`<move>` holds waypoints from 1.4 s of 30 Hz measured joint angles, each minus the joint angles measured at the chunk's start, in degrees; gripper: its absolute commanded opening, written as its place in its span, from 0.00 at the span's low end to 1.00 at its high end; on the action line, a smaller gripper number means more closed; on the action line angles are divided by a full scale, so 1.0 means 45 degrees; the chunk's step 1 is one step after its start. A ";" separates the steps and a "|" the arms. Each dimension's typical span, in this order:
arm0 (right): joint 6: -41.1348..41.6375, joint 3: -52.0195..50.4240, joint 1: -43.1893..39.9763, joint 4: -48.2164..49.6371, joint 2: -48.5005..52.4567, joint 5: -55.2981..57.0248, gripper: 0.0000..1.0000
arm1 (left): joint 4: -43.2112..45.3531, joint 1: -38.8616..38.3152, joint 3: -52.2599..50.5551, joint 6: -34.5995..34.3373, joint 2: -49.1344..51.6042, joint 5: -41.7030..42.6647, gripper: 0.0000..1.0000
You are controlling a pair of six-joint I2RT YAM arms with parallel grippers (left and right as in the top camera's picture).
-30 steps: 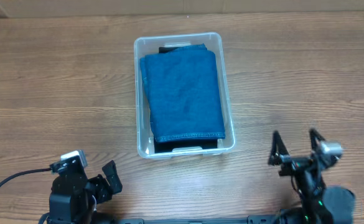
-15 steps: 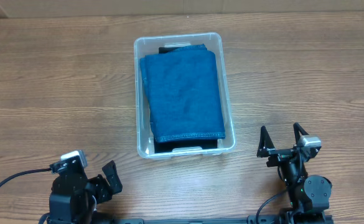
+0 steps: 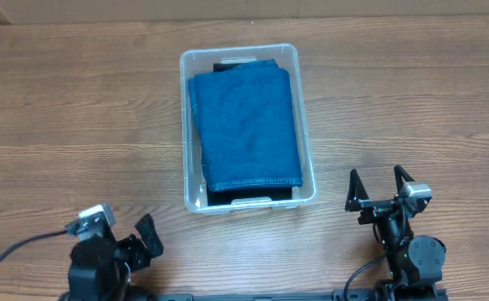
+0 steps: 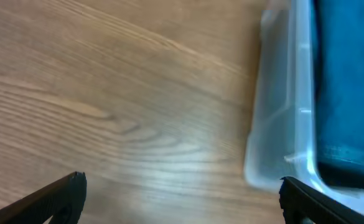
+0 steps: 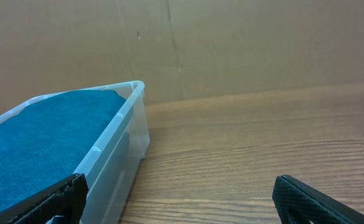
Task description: Pack container
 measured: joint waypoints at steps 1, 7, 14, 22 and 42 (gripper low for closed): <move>0.0005 0.0000 0.0000 -0.0005 0.0000 0.0000 1.00 | 0.0398 0.0311 -0.0879 0.0039 -0.0933 0.0000 1.00; -0.0005 0.0000 0.0000 0.0000 0.0005 0.0010 1.00 | 0.8471 0.0452 -0.5236 0.4260 -0.3293 0.0291 1.00; 0.0000 0.0000 0.0000 0.0010 0.0000 0.0000 1.00 | 1.2852 0.0461 -0.7956 0.6664 -0.3337 0.0578 1.00; -0.0005 0.0000 0.0000 0.0000 0.0000 0.0000 1.00 | 1.3318 0.0461 -0.8218 0.6751 -0.3332 0.0578 1.00; -0.0005 0.0000 0.0000 -0.0005 0.0000 0.0000 1.00 | 1.3318 0.0461 -0.8218 0.6751 -0.3332 0.0578 1.00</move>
